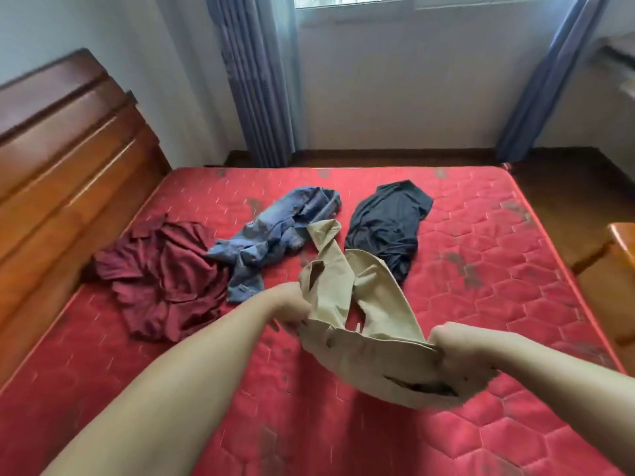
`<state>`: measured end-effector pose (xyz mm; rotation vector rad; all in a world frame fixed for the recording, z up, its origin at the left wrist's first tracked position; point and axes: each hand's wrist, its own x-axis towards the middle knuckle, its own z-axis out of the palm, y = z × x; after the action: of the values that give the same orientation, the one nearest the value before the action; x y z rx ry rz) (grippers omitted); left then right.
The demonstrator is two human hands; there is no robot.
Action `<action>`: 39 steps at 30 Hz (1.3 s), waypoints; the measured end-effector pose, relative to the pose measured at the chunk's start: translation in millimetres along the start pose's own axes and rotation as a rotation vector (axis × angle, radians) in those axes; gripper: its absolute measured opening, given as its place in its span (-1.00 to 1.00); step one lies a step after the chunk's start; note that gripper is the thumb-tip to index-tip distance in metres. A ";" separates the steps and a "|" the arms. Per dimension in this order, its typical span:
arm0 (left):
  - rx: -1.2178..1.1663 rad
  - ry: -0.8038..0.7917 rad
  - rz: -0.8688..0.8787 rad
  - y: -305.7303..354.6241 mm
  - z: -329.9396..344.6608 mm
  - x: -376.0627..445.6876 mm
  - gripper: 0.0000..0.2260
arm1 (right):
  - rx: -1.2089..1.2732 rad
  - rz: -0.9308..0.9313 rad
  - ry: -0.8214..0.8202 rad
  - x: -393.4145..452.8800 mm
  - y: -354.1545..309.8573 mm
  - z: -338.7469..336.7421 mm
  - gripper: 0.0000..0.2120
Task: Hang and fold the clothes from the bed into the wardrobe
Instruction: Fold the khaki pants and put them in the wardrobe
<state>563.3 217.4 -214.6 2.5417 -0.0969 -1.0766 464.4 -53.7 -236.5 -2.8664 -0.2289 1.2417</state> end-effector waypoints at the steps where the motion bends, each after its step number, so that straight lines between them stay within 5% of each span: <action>1: 0.003 -0.001 0.034 0.7 -8.2 -2.9 -0.85 | -0.004 -0.011 0.021 -0.5 -3.7 -8.2 -0.95; 4: -0.024 0.077 0.160 -0.2 -35.4 -5.5 -0.82 | -0.116 -0.050 0.208 -5.0 -11.9 -33.0 -0.90; 11: -0.139 0.164 0.444 31.8 -88.2 -37.2 -0.84 | -0.235 -0.452 0.962 -31.3 -37.5 -109.9 -0.96; 17: -0.236 0.112 0.567 63.5 -110.6 -64.3 -0.87 | -0.099 -0.473 1.267 -61.6 -59.6 -138.6 -0.83; 21: -0.127 0.049 0.614 75.7 -105.0 -76.9 -0.86 | -0.087 -0.407 1.199 -68.0 -54.2 -143.7 -0.91; 25: 0.028 0.152 0.588 80.3 -93.0 -81.2 -0.79 | -0.073 -0.409 1.134 -71.4 -49.7 -144.8 -0.91; 29: 0.458 0.302 0.436 77.5 -88.6 -86.6 -0.76 | -0.024 -0.235 1.075 -77.7 -39.4 -140.0 -0.89; 34: 0.611 0.286 0.256 69.8 -98.0 -94.7 -0.68 | -0.026 -0.237 1.016 -81.5 -44.6 -127.4 -0.85; 37: 0.505 0.289 0.400 70.0 -97.3 -102.8 -0.59 | 0.010 -0.198 0.987 -80.5 -44.2 -127.4 -0.85; 39: 0.398 0.486 0.674 68.7 -93.5 -110.3 -0.67 | 0.052 -0.160 0.977 -80.2 -36.0 -128.0 -0.86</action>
<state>557.2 205.9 -55.0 2.6886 -1.0292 -0.1831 498.5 -22.7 -88.2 -2.9260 -0.3640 -0.2339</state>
